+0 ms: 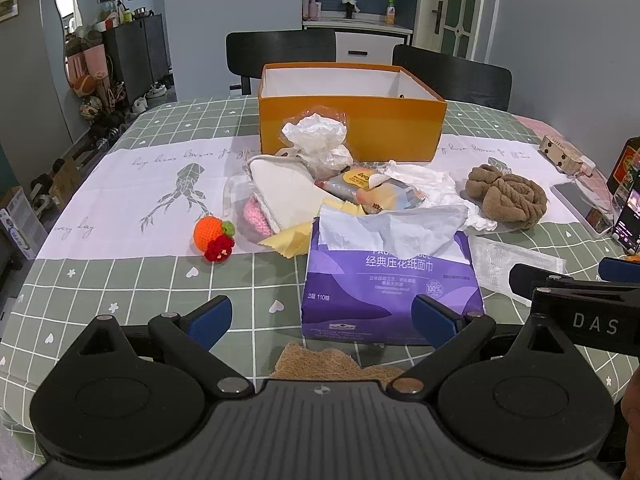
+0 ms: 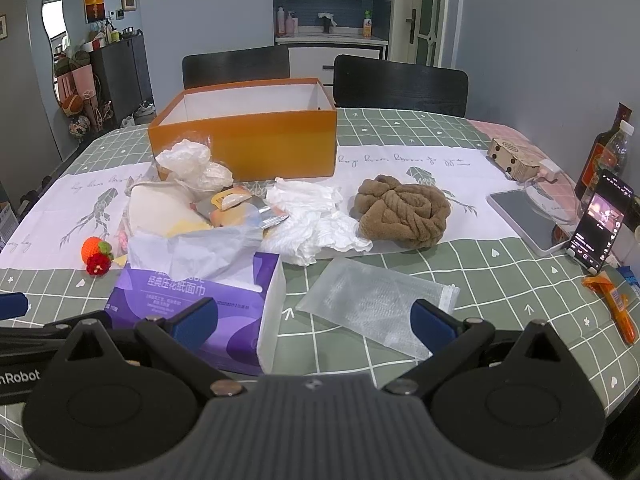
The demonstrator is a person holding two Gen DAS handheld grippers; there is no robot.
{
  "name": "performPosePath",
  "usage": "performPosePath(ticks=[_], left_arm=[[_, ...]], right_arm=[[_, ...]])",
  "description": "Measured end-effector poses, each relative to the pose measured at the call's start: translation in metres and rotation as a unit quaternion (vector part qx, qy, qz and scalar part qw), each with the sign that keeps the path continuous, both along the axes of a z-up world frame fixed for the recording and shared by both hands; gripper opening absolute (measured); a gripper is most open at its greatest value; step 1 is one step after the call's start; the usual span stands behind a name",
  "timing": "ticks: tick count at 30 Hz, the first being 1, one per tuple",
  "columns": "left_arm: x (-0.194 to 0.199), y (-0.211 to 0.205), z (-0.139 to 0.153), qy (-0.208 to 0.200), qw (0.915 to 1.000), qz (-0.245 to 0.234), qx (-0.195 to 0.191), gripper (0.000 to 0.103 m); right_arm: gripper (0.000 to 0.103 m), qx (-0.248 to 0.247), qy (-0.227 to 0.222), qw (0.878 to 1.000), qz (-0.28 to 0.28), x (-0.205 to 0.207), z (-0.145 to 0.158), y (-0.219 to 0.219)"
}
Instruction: Organize soft objects
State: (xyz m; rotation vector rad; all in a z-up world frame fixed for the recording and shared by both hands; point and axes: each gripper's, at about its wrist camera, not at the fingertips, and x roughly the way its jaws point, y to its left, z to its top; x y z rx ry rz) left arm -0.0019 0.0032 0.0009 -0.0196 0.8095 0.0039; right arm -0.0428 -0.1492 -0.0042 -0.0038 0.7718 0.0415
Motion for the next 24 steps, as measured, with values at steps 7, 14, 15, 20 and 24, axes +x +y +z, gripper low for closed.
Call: performPosePath(ticks=[7,14,15,20,24], left_arm=[[-0.0025,0.0014,0.0009,0.000,1.0000,0.001,-0.002,0.103],[-0.0055,0.0028,0.0033,-0.004,1.0000,0.001,-0.001,0.103],[-0.0053,0.0028,0.0030,-0.004,1.0000,0.001,-0.001,0.103],[-0.0053,0.0027,0.0032,-0.004,1.0000,0.001,-0.001,0.103],[-0.0058,0.0034,0.0025,-0.003,1.0000,-0.001,-0.002,0.103]], right_arm=[[0.100,-0.001,0.000,1.000,0.000,-0.0003,-0.0002,-0.0002],[0.100,-0.002,-0.005,1.000,0.002,-0.0029,0.0025,0.0010],[0.100,-0.002,-0.005,1.000,0.002,-0.0031,0.0027,0.0012],[0.100,-0.004,-0.006,1.000,0.003,-0.0046,0.0027,0.0022],[0.100,-0.005,-0.006,1.000,0.006,-0.0055,0.0027,0.0036]])
